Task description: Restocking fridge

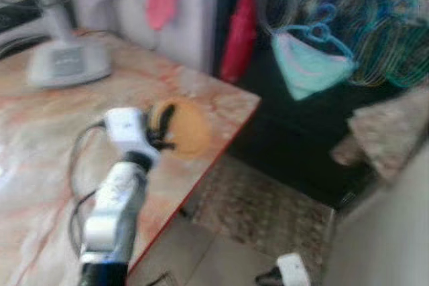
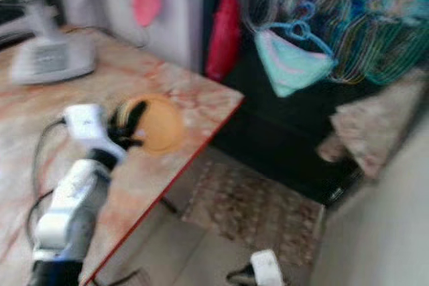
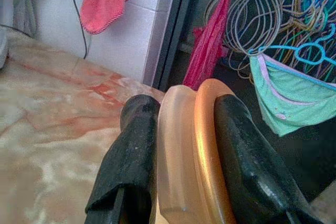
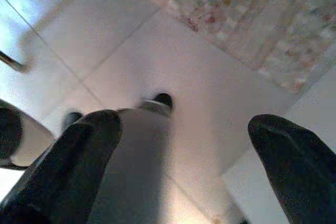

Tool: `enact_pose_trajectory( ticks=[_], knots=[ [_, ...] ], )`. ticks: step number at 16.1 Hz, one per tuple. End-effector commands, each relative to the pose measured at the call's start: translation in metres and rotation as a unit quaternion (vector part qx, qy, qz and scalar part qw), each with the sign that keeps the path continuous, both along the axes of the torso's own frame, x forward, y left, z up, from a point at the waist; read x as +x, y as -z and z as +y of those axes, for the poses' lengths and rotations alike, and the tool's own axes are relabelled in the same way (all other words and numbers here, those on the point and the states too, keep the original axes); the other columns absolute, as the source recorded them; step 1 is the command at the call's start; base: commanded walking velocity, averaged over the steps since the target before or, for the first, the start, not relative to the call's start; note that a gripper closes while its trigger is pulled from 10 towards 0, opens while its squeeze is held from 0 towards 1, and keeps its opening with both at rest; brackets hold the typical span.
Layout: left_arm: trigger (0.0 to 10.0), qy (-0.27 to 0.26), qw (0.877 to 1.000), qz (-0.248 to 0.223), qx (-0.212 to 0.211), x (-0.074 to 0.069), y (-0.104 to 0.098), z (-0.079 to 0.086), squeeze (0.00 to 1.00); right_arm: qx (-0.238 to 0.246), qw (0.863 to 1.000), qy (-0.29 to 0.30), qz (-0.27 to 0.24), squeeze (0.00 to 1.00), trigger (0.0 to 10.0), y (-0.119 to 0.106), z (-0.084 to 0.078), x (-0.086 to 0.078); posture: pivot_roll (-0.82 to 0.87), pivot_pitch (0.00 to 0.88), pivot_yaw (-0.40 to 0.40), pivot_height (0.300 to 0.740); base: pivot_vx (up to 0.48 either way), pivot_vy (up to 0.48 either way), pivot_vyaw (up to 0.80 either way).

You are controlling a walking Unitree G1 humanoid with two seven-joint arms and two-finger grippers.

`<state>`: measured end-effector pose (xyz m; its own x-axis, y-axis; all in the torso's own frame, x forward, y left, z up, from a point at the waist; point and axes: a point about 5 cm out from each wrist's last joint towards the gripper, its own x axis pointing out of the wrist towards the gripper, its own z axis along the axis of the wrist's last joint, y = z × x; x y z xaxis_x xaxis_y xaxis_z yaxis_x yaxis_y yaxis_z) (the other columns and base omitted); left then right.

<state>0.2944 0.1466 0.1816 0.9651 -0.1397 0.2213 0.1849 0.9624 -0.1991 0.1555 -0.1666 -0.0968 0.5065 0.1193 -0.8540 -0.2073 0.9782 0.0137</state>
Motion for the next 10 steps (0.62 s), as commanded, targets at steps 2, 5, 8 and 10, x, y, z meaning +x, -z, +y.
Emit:
enact_pose_trajectory(
  ticks=[2, 5, 8, 10],
  knots=[
    [10.0, 0.014, 1.0, -0.015, -0.004, 0.0004, -0.0071, -0.0099, 0.0, -0.008, 1.0, 0.004, 0.003, 0.0, 10.0, 0.0004, -0.0065, -0.0019, -0.05, 0.055, 0.029, 0.74, 0.0, 0.0, -0.78],
    [10.0, 0.016, 1.0, -0.015, -0.003, 0.0005, -0.0069, -0.0103, 0.0, -0.011, 1.0, 0.013, 0.003, 0.0, 10.0, 0.0005, -0.0083, -0.0024, -0.06, 0.057, 0.03, 0.74, 0.0, 0.0, -0.78],
    [10.0, 0.018, 1.0, -0.014, -0.005, 0.0011, -0.0067, -0.0116, 0.0, -0.015, 1.0, 0.017, 0.004, 0.0, 10.0, 0.0005, -0.0093, -0.0024, -0.06, 0.058, 0.03, 0.74, 0.0, 0.0, -0.78],
    [10.0, 0.02, 1.0, -0.013, -0.005, 0.0012, -0.0062, -0.0127, 0.0, -0.018, 1.0, 0.019, 0.003, 0.0, 10.0, 0.0005, -0.0099, -0.0024, -0.06, 0.059, 0.031, 0.74, 0.0, 0.0, -0.78]
  ],
)
